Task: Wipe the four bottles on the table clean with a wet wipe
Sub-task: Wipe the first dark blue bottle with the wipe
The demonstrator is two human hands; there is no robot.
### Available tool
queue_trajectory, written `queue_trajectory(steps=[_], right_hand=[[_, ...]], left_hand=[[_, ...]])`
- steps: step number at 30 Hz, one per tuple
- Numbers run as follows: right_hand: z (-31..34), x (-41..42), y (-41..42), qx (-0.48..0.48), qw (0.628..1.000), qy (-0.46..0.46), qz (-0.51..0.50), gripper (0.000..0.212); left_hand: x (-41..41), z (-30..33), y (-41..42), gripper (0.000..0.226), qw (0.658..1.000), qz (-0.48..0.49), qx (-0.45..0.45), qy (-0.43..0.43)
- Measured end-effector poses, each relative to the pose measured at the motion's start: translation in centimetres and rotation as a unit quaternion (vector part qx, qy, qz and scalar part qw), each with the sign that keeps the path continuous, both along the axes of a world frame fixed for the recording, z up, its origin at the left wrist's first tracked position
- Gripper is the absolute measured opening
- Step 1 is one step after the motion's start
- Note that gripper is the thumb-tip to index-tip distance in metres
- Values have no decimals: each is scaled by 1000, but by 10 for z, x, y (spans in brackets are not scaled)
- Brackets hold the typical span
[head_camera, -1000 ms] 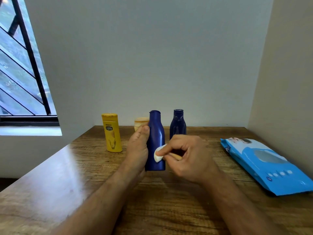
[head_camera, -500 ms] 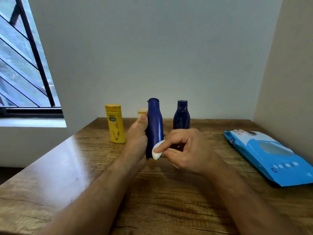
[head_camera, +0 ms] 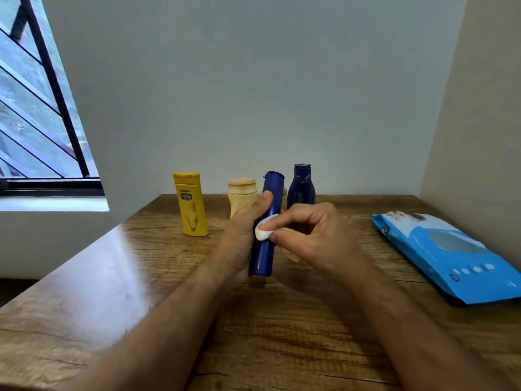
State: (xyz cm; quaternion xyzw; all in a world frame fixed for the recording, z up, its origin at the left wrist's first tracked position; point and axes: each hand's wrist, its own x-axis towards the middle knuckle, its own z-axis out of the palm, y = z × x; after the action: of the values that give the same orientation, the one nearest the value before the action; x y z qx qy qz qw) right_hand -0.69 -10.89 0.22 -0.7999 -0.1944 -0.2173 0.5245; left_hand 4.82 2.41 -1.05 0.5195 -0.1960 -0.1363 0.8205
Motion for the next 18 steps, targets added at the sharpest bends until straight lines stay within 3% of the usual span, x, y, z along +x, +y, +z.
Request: queue_trajectory(steps=[10, 13, 18], right_hand=[[-2, 4, 4, 69, 994, -47, -72, 16], [-3, 4, 2, -12, 993, -83, -87, 16], [-6, 1, 1, -120, 992, -30, -18, 19]], left_hand=[[2, 1, -5, 36, 998, -30, -43, 39], [3, 1, -3, 40, 996, -42, -53, 52], [5, 2, -3, 41, 996, -35, -55, 64]])
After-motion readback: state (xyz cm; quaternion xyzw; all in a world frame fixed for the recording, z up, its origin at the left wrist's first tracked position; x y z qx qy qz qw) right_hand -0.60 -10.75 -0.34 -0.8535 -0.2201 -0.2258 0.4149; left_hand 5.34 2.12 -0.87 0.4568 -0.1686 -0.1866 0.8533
